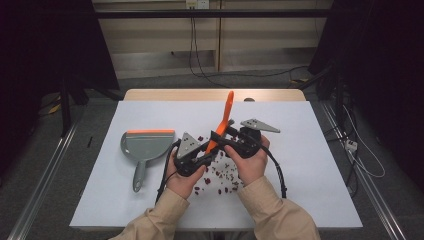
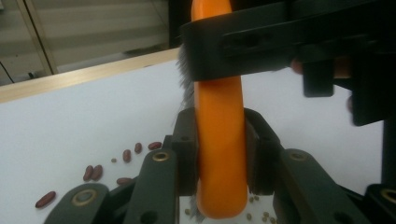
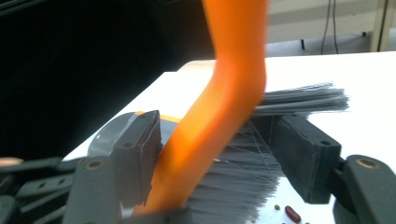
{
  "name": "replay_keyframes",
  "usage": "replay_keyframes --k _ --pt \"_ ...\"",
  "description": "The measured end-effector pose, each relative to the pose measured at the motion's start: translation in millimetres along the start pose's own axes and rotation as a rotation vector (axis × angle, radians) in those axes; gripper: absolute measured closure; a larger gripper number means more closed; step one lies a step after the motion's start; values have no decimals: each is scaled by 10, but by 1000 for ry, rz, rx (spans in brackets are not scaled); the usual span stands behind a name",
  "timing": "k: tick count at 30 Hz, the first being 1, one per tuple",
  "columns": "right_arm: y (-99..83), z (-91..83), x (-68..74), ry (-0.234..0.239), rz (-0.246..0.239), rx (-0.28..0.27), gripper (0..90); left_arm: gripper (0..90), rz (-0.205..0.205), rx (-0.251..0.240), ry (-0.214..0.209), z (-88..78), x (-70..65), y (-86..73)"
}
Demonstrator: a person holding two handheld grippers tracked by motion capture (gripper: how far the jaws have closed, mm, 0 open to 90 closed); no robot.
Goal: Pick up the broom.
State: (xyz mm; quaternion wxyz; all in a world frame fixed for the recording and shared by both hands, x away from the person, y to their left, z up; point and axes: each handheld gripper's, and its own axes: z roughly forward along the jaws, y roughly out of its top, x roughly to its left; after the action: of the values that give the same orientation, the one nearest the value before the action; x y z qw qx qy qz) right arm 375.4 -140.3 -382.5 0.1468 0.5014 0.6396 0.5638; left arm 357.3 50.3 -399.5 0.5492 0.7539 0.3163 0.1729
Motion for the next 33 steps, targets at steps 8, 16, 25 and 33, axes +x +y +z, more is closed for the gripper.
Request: replay_keyframes --k 8,16,25,33 --pt "49 52 44 5 113 0 488 652 83 -29 45 -21 -116 27" --pt "132 73 -47 49 158 19 697 510 52 -43 38 23 -26 30" --pt "191 -94 -263 62 72 47 697 331 11 -19 -27 -70 123 42" --pt "200 -274 -432 65 4 81 696 206 -3 -14 -82 -193 229 62"
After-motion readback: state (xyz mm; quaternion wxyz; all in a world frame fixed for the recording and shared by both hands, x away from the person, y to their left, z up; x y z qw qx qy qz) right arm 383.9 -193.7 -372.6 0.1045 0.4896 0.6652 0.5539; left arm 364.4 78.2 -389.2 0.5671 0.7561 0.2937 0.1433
